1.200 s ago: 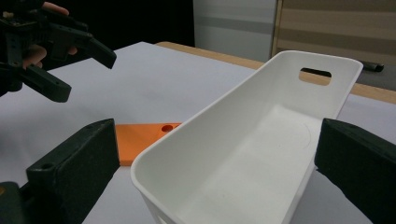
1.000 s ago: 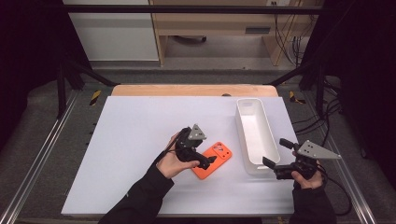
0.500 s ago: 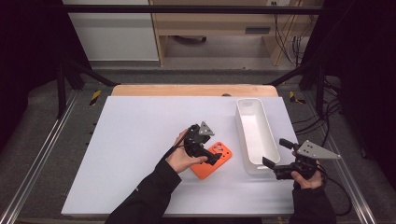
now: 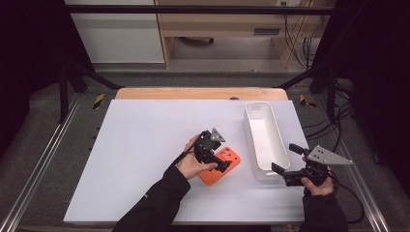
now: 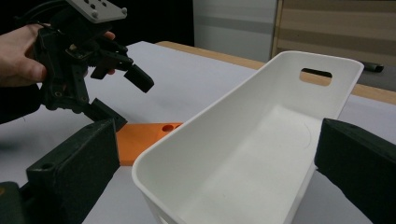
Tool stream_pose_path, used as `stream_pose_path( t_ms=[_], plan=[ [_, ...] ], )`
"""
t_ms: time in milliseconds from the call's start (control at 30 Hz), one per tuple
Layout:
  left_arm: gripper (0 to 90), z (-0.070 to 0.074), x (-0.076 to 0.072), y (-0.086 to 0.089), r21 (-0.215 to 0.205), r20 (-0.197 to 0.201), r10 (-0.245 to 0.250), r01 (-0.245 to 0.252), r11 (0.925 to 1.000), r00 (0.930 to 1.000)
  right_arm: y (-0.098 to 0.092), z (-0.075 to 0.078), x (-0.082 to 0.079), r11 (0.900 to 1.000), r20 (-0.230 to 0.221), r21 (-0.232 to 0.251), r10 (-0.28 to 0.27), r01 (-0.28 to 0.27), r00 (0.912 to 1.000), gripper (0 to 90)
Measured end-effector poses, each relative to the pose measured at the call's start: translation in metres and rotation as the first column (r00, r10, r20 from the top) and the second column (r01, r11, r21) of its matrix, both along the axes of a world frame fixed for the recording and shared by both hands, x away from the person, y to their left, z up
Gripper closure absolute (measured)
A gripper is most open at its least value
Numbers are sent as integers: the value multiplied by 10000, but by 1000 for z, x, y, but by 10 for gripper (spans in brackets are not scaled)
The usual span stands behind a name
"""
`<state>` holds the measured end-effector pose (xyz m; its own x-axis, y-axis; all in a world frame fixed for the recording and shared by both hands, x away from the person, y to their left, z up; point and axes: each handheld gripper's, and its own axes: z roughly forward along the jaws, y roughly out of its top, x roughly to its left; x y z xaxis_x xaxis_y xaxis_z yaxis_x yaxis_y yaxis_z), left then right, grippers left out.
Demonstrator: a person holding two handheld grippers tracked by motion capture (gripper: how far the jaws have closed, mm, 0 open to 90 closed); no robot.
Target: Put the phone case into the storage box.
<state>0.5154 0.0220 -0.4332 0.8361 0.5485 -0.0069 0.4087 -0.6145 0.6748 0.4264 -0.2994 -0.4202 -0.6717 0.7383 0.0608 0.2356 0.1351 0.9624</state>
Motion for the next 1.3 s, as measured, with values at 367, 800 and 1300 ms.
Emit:
stream_pose_path(
  t_ms=[367,800,1300],
  plan=[
    [8,-12,-1,-3,243,-159,6,-2,9997,9999,0,0,0,10000,-17,2,1,-1,10000,3],
    [7,-27,0,-8,650,-609,15,25,9979,9981,0,0,0,10000,-11,-4,5,-5,10000,3],
    [40,-38,2,-10,1169,-920,14,94,9931,9958,0,0,0,10000,2,8,23,-23,10000,3]
  ],
)
